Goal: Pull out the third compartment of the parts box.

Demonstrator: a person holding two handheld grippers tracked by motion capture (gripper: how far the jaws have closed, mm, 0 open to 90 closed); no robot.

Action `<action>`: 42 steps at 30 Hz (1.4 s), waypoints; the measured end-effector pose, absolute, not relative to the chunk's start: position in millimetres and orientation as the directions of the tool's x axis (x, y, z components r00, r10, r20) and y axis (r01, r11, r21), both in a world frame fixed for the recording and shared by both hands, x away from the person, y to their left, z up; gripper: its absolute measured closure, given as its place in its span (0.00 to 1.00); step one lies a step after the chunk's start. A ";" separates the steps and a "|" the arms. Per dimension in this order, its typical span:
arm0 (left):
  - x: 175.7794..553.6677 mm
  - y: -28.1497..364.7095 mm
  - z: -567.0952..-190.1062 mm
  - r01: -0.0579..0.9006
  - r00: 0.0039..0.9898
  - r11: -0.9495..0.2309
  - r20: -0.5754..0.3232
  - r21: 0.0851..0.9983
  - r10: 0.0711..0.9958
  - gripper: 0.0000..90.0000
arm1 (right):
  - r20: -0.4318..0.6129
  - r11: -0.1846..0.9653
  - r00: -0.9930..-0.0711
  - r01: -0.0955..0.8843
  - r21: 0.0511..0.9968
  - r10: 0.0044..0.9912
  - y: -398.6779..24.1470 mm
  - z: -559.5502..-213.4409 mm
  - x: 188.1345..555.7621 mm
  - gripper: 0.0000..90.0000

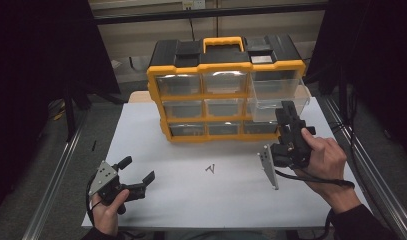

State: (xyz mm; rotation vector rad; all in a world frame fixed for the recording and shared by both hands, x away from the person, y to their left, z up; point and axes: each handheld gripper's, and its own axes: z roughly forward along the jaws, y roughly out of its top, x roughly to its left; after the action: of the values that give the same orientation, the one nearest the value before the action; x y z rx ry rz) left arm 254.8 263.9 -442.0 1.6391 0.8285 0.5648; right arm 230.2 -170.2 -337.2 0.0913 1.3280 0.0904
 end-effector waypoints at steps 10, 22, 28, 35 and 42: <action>254.7 264.1 -441.8 0.218 0.629 -0.099 -0.062 0.971 0.775 0.04 | -0.972 0.990 0.187 -0.036 0.138 0.142 -170.8 -334.7 228.2 0.37; 254.9 264.4 -441.9 0.218 0.634 -0.096 -0.066 0.971 0.770 0.04 | -0.964 0.974 0.140 -0.029 0.226 0.228 -175.6 -337.8 225.3 0.07; 254.7 264.2 -442.0 0.219 0.634 -0.096 -0.067 0.971 0.771 0.04 | -0.958 0.964 0.110 -0.024 0.264 0.265 -179.5 -344.4 222.7 0.05; 255.1 264.2 -442.0 0.215 0.632 -0.103 -0.058 0.971 0.772 0.04 | -0.950 0.951 0.051 -0.013 0.309 0.309 -187.6 -358.8 220.3 0.02; 255.0 264.3 -442.0 0.216 0.631 -0.104 -0.058 0.971 0.773 0.04 | -0.881 0.881 -0.043 -0.015 0.472 0.471 -198.8 -369.3 216.6 0.03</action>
State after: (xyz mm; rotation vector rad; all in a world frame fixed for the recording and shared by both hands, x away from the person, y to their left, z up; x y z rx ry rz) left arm 255.0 264.3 -442.0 1.6476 0.8281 0.5751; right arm 216.6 -198.8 -369.3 0.3674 1.5740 0.4070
